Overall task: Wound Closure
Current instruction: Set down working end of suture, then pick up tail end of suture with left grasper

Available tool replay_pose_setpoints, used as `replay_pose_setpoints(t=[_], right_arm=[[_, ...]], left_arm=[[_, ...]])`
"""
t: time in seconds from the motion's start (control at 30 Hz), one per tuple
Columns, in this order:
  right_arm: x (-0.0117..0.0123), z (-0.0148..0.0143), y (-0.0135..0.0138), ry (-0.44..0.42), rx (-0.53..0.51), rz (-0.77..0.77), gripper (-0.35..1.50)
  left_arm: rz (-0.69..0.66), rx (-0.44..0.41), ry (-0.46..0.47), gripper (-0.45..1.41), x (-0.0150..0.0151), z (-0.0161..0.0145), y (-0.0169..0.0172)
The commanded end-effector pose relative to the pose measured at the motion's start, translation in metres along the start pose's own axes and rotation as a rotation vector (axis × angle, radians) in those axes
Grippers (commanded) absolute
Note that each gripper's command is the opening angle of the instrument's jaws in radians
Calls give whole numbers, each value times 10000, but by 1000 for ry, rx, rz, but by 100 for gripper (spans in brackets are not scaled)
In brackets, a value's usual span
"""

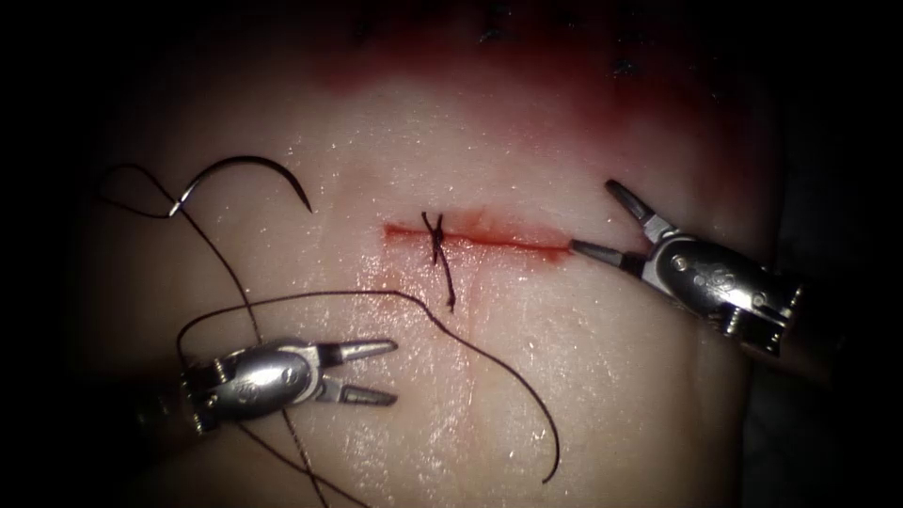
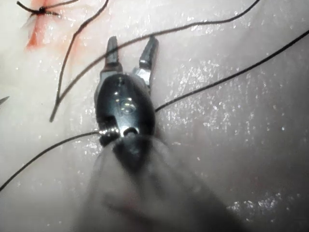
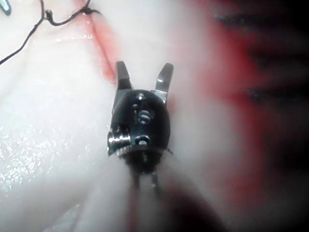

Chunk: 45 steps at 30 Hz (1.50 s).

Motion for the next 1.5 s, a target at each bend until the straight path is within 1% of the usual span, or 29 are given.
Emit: replay_pose_setpoints(t=[0.03, 0.17, 0.27, 0.3, 0.33, 0.4, 0.43, 0.47, 0.5, 0.53, 0.57, 0.63, 0.67, 0.73, 0.77, 0.8, 0.83, 0.93, 0.97, 1.03, 1.07, 1.13, 1.17, 1.2, 1.3, 1.33, 1.4, 1.47, 1.5], right_arm=[[-2, 7, -3, 2, 2, -1, 130], [-2, 8, -4, 4, 2, -1, 130], [-4, 6, -6, 0, 8, 0, 130], [-4, 6, -6, 0, 8, 0, 130], [-5, 5, -6, -2, 11, 0, 130], [-5, 5, -6, -2, 11, 0, 130], [-5, 6, -6, -2, 10, 0, 130], [-4, 6, -7, -3, 9, 0, 130], [-4, 6, -7, -3, 9, 0, 130], [-3, 8, -8, 0, 11, 6, 130], [-3, 9, -9, 1, 12, 6, 128], [-2, 10, -10, 2, 12, 7, 128], [-1, 12, -11, 2, 16, 7, 128], [-1, 14, -12, 5, 19, 7, 128], [0, 15, -13, 6, 19, 8, 128], [0, 16, -13, 6, 18, 8, 128], [1, 17, -14, 5, 17, 8, 128], [1, 17, -15, 5, 21, 8, 128], [1, 17, -15, 5, 21, 8, 128], [0, 14, -14, 7, 24, 7, 126], [0, 14, -13, 7, 25, 7, 125], [-1, 13, -13, 8, 26, 7, 125], [-1, 13, -13, 8, 26, 7, 125], [0, 12, -13, 8, 26, 7, 125], [0, 10, -14, 7, 30, 6, 125], [0, 10, -14, 7, 30, 6, 125], [0, 9, -15, 7, 31, 6, 125], [1, 8, -15, 7, 31, 6, 125], [1, 8, -15, 7, 31, 7, 125]], left_arm=[[-9, 11, -1, 64, 3, 2, -3], [-13, 39, 17, 62, 24, 0, -4], [-17, 25, 2, 60, 48, -30, 4], [-17, 25, 2, 60, 48, -30, 4], [-24, 40, -25, 60, 58, -54, 4], [-30, 60, -53, 60, 67, -78, 5], [-27, 72, -80, 60, 78, -106, 5], [-22, 76, -92, 60, 83, -118, 5], [-22, 76, -92, 60, 83, -118, 5], [-20, 103, -115, 59, 100, -156, 5], [-22, 118, -123, 59, 106, -171, 5], [-23, 134, -133, 59, 110, -182, 5], [-24, 170, -162, 58, 120, -205, 2], [-20, 200, -184, 56, 128, -222, -3], [-18, 232, -183, 55, 137, -236, -12], [-18, 246, -178, 54, 142, -239, -17], [-30, 296, -153, 53, 154, -241, -26], [-34, 406, -86, 53, 186, -229, -48], [-34, 406, -86, 53, 186, -229, -48], [-51, 425, 4, 53, 219, -186, -56], [-55, 425, 16, 53, 223, -175, -55], [-41, 401, 17, 53, 236, -111, -45], [-38, 392, 8, 53, 237, -98, -43], [-36, 384, -3, 53, 237, -85, -41], [5, 356, -58, 51, 220, -10, -38], [5, 356, -58, 51, 220, -10, -38], [31, 331, -93, 49, 186, 25, -47], [42, 324, -100, 49, 173, 33, -49], [56, 305, -112, 48, 156, 40, -49]])
